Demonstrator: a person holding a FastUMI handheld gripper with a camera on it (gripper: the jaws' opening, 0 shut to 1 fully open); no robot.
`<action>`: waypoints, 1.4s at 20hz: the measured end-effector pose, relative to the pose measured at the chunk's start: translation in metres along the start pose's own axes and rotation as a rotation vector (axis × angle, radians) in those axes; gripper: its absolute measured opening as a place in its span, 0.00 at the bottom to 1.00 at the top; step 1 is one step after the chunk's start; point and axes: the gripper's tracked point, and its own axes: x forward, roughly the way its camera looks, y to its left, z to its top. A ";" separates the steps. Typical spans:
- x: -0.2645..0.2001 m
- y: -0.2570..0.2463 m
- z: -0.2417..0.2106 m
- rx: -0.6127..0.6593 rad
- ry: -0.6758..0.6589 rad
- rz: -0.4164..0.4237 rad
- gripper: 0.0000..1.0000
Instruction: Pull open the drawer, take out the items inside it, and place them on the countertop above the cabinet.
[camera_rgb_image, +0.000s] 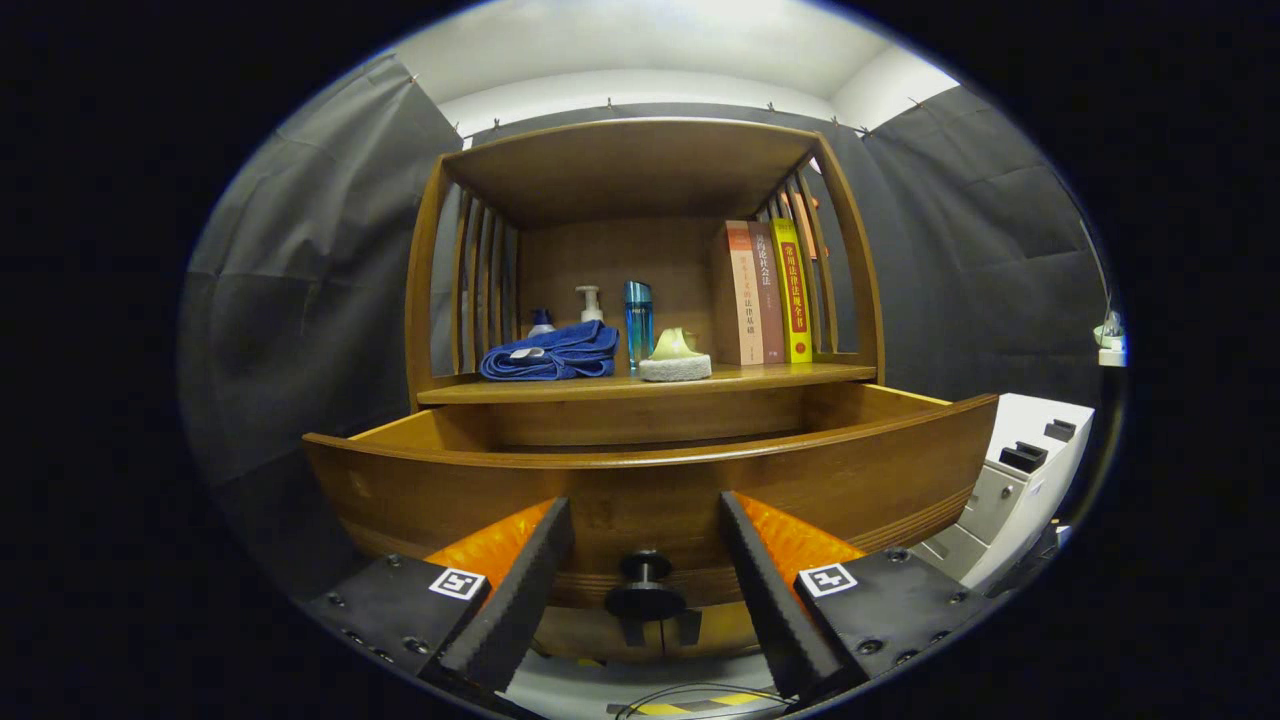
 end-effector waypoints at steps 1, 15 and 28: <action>0.006 0.000 0.002 0.001 0.000 0.000 0.99; 0.097 -0.001 -0.022 0.023 0.100 0.005 0.98; 0.124 -0.010 0.001 0.059 0.052 0.001 0.99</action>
